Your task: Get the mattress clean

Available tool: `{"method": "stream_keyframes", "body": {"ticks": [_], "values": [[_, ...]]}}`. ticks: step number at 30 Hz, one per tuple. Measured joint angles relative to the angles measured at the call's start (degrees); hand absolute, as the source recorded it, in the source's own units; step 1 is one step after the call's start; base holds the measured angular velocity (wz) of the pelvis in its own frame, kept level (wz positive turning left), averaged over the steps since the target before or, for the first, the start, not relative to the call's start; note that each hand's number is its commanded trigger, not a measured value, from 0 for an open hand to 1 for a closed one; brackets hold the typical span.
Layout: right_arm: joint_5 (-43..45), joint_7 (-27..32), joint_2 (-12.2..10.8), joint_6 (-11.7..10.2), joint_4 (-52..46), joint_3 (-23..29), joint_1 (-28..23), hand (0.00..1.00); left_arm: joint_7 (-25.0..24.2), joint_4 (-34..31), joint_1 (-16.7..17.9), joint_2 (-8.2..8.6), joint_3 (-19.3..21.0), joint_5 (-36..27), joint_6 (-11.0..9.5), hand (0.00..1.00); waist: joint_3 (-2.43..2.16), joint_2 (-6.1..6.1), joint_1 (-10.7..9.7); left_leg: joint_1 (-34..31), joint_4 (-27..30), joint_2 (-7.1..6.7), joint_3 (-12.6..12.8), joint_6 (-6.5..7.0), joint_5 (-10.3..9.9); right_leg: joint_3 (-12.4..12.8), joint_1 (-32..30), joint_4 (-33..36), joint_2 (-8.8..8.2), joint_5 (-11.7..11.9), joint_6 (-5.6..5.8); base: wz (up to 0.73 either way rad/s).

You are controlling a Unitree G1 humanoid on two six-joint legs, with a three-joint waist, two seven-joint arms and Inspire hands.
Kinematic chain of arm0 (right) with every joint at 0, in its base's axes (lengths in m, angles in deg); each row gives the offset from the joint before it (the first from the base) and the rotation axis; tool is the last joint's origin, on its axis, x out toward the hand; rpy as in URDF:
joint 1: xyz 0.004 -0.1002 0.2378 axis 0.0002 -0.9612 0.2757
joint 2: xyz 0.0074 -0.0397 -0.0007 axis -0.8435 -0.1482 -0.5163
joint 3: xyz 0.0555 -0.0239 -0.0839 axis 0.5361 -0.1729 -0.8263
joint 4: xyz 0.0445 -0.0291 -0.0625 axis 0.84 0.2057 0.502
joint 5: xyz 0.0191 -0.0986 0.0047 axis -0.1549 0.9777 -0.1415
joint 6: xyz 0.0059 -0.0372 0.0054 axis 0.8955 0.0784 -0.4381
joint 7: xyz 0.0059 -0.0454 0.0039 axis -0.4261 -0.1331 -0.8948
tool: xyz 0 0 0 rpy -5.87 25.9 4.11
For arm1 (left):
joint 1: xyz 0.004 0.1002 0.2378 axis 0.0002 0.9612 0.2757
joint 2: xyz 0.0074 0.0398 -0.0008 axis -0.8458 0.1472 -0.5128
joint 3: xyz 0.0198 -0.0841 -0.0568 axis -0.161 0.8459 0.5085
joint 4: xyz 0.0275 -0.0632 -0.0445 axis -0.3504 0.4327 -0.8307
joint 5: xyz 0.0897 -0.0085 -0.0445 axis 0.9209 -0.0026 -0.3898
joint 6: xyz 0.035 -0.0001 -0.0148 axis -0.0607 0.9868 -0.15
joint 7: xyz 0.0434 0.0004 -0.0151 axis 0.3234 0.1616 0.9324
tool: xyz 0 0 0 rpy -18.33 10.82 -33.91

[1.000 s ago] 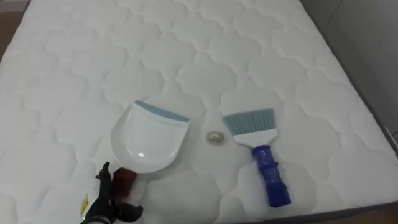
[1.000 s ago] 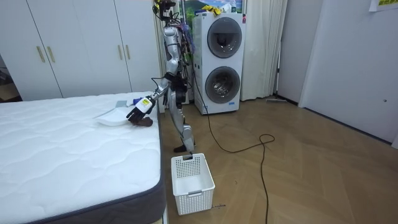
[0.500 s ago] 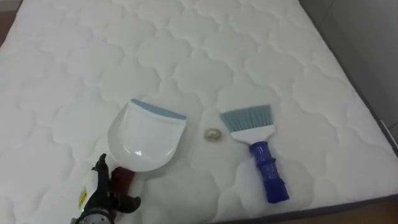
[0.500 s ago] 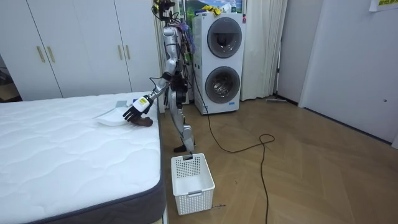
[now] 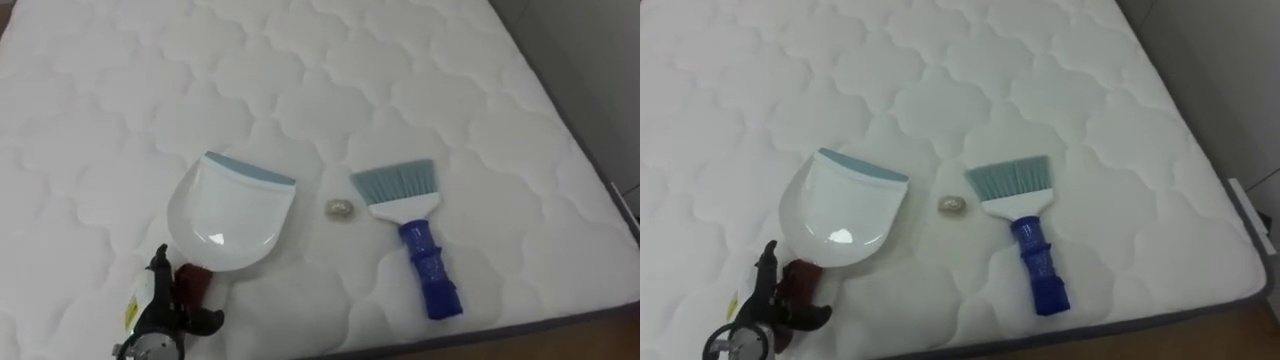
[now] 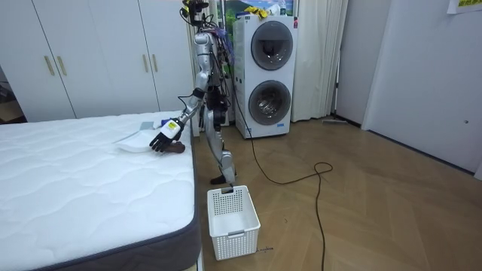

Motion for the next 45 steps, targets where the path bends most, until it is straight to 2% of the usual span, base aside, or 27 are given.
{"method": "stream_keyframes", "body": {"ticks": [12, 15, 23, 25, 27, 29, 32, 36, 37, 40, 45], "values": [[0.0, 1.2, 0.0, 0.0, 0.5, -1.4, 1.1, 0.00, 0.0, 3.1, -1.7, 0.03, 0.0, 0.0, 0.0, 0.00, 0.07, -0.01, -0.1, -2.1, 0.5, -0.12, 0.0, 0.00, 0.0, -0.2, -1.8, -0.1, 0.04, 0.4, -0.05, 0.00], [0.0, 1.7, 0.0, 0.0, 0.7, -1.4, 1.1, 0.00, -0.1, 4.4, -2.0, 0.14, 0.0, 0.0, 0.1, 0.00, 0.07, -0.01, -0.3, -2.2, 0.5, -0.05, 0.0, 0.00, 0.0, -1.7, -1.9, -0.1, -0.07, 0.4, -0.05, 0.00], [-2.0, 3.2, -0.1, 0.0, 0.7, -3.3, 1.0, 0.00, -1.1, 5.7, -2.3, 0.18, 0.0, 0.1, 0.7, 0.00, 0.18, -0.18, -0.1, -2.2, 0.4, 0.05, 0.0, 0.00, 0.0, -1.7, -1.9, -0.1, -0.18, 0.4, -0.05, 0.00], [-2.0, 3.5, -0.1, 0.0, 0.6, -3.4, 1.0, 0.00, -1.2, 5.8, -2.4, 0.17, 0.0, 0.1, 1.3, 0.24, 0.18, -0.19, -0.1, -2.5, 0.5, 0.04, 0.0, 0.00, 0.0, -1.7, -2.2, 0.0, -0.20, 0.4, -0.06, 0.00], [-2.0, 3.6, -0.1, 0.1, 0.7, -3.6, 1.0, 0.00, -1.3, 6.3, -2.8, 0.17, 0.0, 0.1, 1.6, 0.87, 0.22, -0.26, 0.1, -2.7, 0.5, 0.04, 0.1, 0.00, 0.0, -1.7, -2.5, 0.1, -0.20, 0.4, -0.08, 0.00], [-2.0, 3.6, -0.1, 0.1, 0.6, -4.1, 1.0, 0.00, -1.4, 6.5, -3.1, 0.18, 0.0, 0.1, 1.7, 1.00, 0.23, -0.29, 0.1, -2.7, 0.5, 0.04, 0.1, 0.00, 0.0, -1.7, -2.5, 0.1, -0.20, 0.4, -0.08, 0.00], [-2.0, 3.6, -0.1, 0.1, 0.6, -4.8, 1.1, 0.00, -0.5, 6.8, -3.7, -0.24, 0.3, 0.1, 2.0, 1.00, 0.25, -0.33, 0.1, -2.7, 0.4, 0.04, 0.1, 0.00, 0.0, -1.7, -2.5, 0.1, -0.20, 0.4, -0.08, 0.00], [-2.0, 3.6, 0.0, 0.1, 0.6, -5.3, 1.1, 0.00, 0.0, 6.9, -4.8, -2.25, 0.7, 0.1, 2.7, 1.00, 0.26, -0.35, 0.1, -2.7, 0.4, 0.02, 0.1, 0.00, 0.0, -1.6, -2.5, 0.1, -0.23, 0.4, -0.08, 0.00], [-2.0, 3.6, 0.0, 0.2, 0.6, -5.3, 1.1, 0.00, 0.0, 7.0, -4.8, -2.31, 0.7, 0.1, 2.8, 1.00, 0.26, -0.35, 0.1, -2.7, 0.4, 0.01, 0.1, 0.00, 0.0, -1.6, -2.5, 0.1, -0.23, 0.4, -0.08, 0.00], [-2.0, 3.6, 0.0, 0.4, 0.6, -5.3, 1.2, 0.00, 0.0, 7.4, -4.8, -2.03, 0.6, 0.1, 2.9, 1.00, 0.28, -0.37, 0.0, -2.7, 0.3, 0.00, 0.1, 0.00, 0.0, -1.6, -2.5, 0.1, -0.26, 0.4, -0.07, 0.00], [-2.0, 3.5, 0.0, 0.4, 0.6, -5.3, 1.2, 0.00, -0.9, 9.2, -4.8, -0.62, 0.0, 0.1, 3.4, 1.00, 0.41, -0.59, 0.0, -2.8, 0.3, 0.07, 0.1, 0.00, 0.0, -1.6, -2.7, 0.0, -0.19, 0.4, -0.07, 0.00]]}}
